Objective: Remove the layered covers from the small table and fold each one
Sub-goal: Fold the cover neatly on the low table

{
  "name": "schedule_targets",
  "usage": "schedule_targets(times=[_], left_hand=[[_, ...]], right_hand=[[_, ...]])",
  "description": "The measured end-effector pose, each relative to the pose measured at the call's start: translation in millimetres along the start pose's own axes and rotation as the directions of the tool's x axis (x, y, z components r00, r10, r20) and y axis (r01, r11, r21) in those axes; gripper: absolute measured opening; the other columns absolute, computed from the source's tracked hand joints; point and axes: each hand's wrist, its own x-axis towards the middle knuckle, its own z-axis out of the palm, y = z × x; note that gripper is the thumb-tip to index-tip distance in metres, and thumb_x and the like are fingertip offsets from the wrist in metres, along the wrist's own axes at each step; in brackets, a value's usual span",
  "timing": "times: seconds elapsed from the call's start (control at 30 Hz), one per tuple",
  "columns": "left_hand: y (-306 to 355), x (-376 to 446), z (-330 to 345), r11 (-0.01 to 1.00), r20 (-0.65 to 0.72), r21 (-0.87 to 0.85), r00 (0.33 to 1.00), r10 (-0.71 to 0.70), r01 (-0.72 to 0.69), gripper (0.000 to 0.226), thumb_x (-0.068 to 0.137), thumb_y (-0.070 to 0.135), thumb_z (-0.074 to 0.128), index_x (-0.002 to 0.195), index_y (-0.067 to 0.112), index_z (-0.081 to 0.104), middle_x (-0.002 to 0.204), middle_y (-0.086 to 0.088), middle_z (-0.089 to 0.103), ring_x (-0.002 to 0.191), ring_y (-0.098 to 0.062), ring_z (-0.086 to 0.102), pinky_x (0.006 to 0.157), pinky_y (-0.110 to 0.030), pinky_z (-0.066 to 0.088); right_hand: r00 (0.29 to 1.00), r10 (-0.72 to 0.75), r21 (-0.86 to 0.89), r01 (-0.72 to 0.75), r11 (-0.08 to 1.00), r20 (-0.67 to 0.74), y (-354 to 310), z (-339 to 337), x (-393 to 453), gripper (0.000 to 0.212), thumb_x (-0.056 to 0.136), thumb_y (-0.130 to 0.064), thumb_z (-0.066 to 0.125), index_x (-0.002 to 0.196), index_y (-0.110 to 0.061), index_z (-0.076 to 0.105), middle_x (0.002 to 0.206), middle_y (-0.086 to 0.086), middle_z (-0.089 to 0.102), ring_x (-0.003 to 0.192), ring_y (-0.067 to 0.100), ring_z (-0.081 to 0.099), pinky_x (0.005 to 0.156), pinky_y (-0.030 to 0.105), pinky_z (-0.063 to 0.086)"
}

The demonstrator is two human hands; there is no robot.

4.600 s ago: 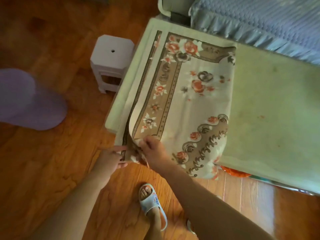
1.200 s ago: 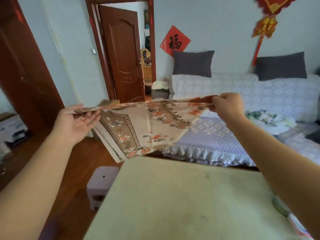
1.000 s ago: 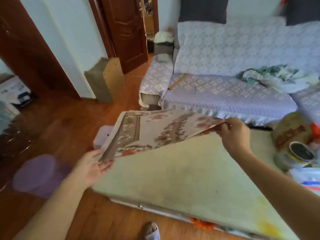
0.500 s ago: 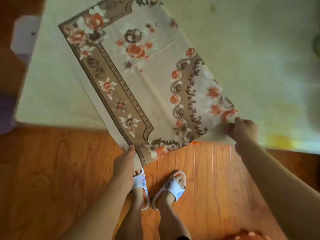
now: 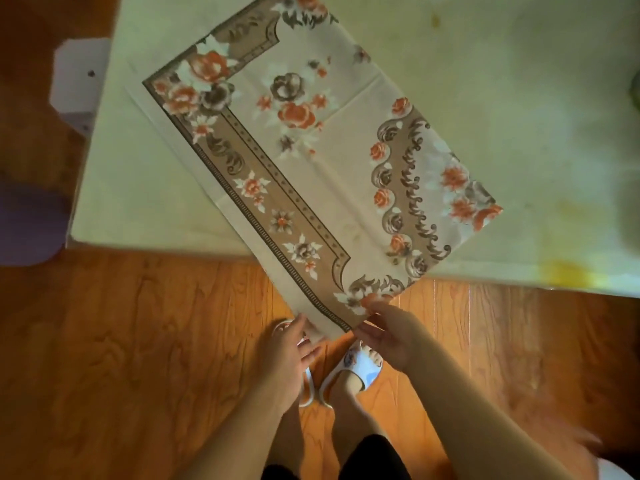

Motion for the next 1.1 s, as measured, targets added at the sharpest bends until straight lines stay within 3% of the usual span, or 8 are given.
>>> schedule_targets(times=[0.23,0.33,0.4,0.5,0.6,0.7,0.83,1.1], left_hand=[[-12.0,6.4,1.1,0.992,0.100,-0.122,0.995,-0.029,0.041,0.035,0.107,0.024,0.039,0.121,0.009,0.068,0.117,-0.009,0.075,0.119,-0.025,0.065,0.105,-0.039,0.045],[-12.5,7.2,-6.5,0.991,0.150,-0.130,0.988,-0.024,0.044,0.034,0.107,0.020,0.038,0.119,0.010,0.068,0.117,-0.009,0.074,0.120,-0.025,0.063,0.104,-0.039,0.047],[-13.6,4.7,-11.9,0.992,0.146,-0.127,0.989,0.013,0.005,0.025,0.107,0.016,0.041,0.113,0.009,0.065,0.112,-0.010,0.073,0.104,-0.019,0.070,0.091,-0.033,0.056],[-17.3,7.3,-17.4,0.980,0.141,-0.199,0.989,0.040,-0.011,0.029,0.108,0.031,0.044,0.116,0.011,0.063,0.117,-0.011,0.070,0.094,-0.016,0.073,0.082,-0.032,0.058],[-15.4,4.6,-16.4,0.973,0.194,-0.225,0.981,0.002,0.043,0.048,0.107,0.050,0.036,0.126,0.017,0.065,0.126,-0.007,0.071,0.114,-0.019,0.065,0.109,-0.041,0.042],[-17.8,6.2,-13.0,0.993,0.171,-0.115,0.985,0.003,0.017,0.030,0.108,0.029,0.043,0.121,0.019,0.068,0.122,-0.003,0.073,0.127,-0.023,0.059,0.115,-0.044,0.040],[-18.2,9.0,-10.7,0.983,0.138,-0.172,0.989,-0.045,0.069,0.024,0.104,0.014,0.046,0.117,0.011,0.065,0.128,-0.012,0.067,0.138,-0.031,0.049,0.115,-0.050,0.041],[-19.9,3.7,-3.0,0.988,0.059,-0.155,0.998,-0.003,0.012,0.016,0.103,0.012,0.054,0.109,0.015,0.069,0.106,-0.004,0.078,0.124,-0.028,0.062,0.108,-0.049,0.049]], right_hand=[[0.998,-0.008,0.156,0.018,0.988,-0.063,23.9,18.0,26.5,0.027,0.101,-0.003,0.051,0.127,0.001,0.056,0.109,0.018,0.068,0.087,0.025,0.067,0.055,0.034,0.062],[0.992,-0.054,0.172,0.073,0.982,-0.114,32.5,37.7,30.8,0.020,0.100,0.003,0.050,0.116,-0.001,0.060,0.100,0.013,0.068,0.081,0.021,0.065,0.047,0.026,0.056],[0.992,-0.070,0.166,0.086,0.982,-0.104,39.1,50.5,31.2,0.015,0.099,0.004,0.051,0.104,-0.005,0.062,0.101,0.011,0.068,0.083,0.021,0.065,0.051,0.028,0.058],[0.986,-0.109,0.099,0.122,0.988,-0.127,45.2,60.7,34.5,0.018,0.097,0.003,0.056,0.112,-0.004,0.063,0.108,0.011,0.071,0.089,0.021,0.067,0.067,0.035,0.061],[0.967,-0.162,0.048,0.175,0.983,-0.198,38.3,55.9,35.5,0.016,0.097,0.003,0.056,0.101,-0.012,0.061,0.101,0.007,0.069,0.085,0.018,0.065,0.067,0.034,0.059],[0.948,-0.219,-0.042,0.215,0.976,-0.232,31.1,46.0,37.8,0.016,0.094,0.002,0.061,0.102,-0.012,0.064,0.104,0.007,0.071,0.083,0.018,0.067,0.061,0.034,0.059],[0.926,-0.290,-0.264,0.225,0.938,-0.243,30.3,39.2,35.6,0.012,0.091,-0.007,0.070,0.102,-0.009,0.065,0.093,0.009,0.068,0.080,0.021,0.067,0.060,0.035,0.060],[0.894,-0.339,-0.390,0.212,0.896,-0.294,38.8,41.3,39.6,0.010,0.087,-0.021,0.076,0.083,-0.014,0.071,0.064,0.004,0.061,0.054,0.018,0.050,0.052,0.030,0.043]])
